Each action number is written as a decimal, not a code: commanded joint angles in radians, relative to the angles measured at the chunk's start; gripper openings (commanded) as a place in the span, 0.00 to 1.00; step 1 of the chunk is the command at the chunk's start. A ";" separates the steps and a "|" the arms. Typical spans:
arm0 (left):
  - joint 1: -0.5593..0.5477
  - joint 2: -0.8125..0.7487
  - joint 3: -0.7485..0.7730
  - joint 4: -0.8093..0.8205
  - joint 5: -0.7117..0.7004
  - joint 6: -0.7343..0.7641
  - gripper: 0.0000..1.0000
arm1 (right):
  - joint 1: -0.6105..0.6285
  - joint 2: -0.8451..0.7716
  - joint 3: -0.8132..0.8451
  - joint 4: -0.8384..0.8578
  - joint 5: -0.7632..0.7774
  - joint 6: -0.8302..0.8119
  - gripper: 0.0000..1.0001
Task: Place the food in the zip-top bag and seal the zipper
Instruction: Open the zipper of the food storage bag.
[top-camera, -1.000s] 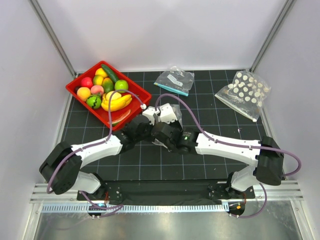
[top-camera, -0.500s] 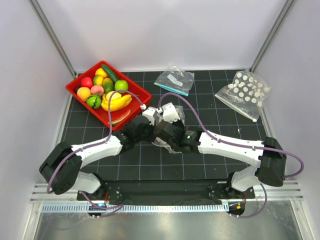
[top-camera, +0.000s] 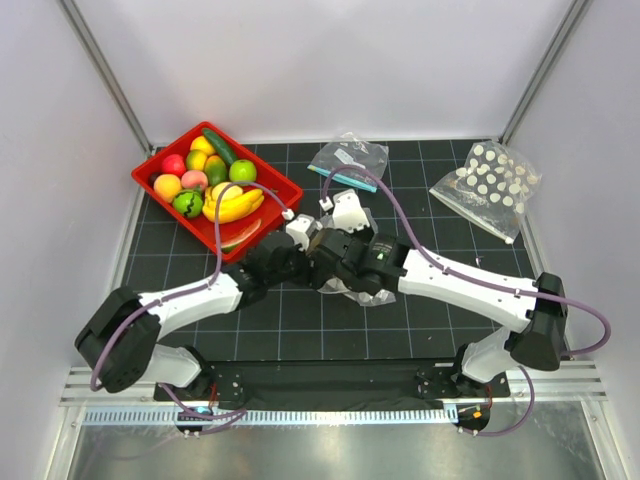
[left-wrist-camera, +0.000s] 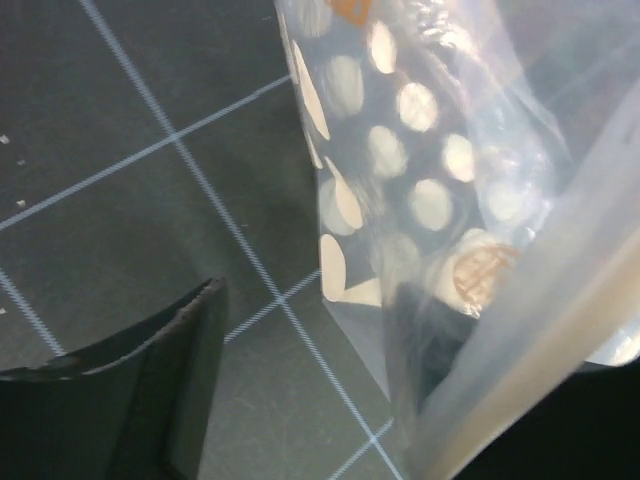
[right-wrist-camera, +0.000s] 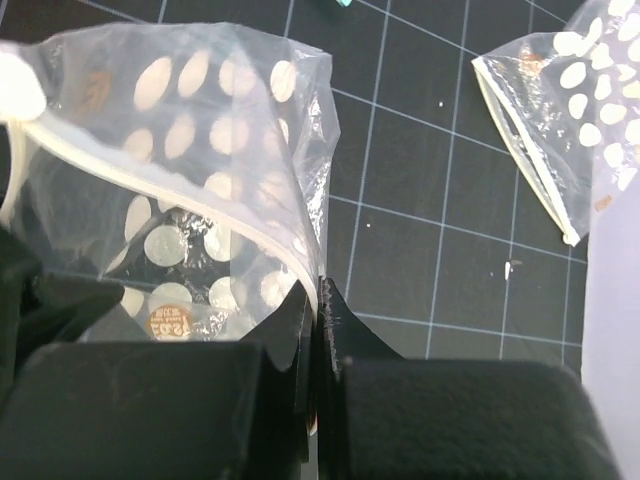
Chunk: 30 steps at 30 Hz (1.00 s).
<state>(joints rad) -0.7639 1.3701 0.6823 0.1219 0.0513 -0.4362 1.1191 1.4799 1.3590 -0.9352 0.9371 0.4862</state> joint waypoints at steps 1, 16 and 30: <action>0.003 -0.084 -0.032 0.096 0.074 0.005 0.73 | -0.021 0.023 0.071 -0.180 0.028 0.061 0.01; 0.005 -0.184 -0.082 0.136 0.067 -0.009 0.87 | -0.113 0.042 -0.034 0.059 -0.222 -0.041 0.01; 0.028 -0.462 -0.208 0.131 -0.132 -0.015 0.86 | -0.166 0.129 0.003 -0.040 -0.068 -0.021 0.01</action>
<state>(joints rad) -0.7498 0.9886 0.5011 0.2123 0.0177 -0.4431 0.9752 1.6047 1.3144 -0.9039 0.7715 0.4519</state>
